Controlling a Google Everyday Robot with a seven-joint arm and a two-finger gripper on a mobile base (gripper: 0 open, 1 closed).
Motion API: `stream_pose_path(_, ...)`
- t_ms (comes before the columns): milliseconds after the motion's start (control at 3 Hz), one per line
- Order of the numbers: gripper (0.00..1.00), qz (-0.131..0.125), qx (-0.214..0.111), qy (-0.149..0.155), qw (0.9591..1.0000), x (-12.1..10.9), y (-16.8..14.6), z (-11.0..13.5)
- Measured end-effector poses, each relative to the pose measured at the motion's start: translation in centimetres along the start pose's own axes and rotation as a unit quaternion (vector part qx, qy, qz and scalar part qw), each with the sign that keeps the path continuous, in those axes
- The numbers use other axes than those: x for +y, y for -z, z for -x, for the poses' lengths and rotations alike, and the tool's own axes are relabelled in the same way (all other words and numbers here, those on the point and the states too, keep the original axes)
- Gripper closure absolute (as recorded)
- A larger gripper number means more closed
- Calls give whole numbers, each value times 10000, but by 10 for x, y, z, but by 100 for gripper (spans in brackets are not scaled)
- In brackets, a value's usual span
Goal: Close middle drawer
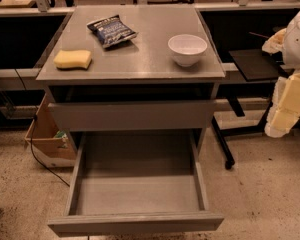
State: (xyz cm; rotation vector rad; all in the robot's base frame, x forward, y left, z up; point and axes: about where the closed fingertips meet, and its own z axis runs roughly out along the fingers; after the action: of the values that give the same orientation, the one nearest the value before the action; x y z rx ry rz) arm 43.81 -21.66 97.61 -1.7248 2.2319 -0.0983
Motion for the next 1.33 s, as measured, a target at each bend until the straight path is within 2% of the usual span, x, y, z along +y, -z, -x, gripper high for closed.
stream_pose_path(333, 0, -57, -31, 19, 10000, 1, 0, 1)
stream_pose_path(667, 0, -109, -250, 221, 9994, 22, -29, 5)
stream_pose_path(1000, 0, 75, -295, 310, 9991, 48, -93, -2)
stream_pose_path(1333, 0, 492, -329, 487, 9971, 94, -171, -12)
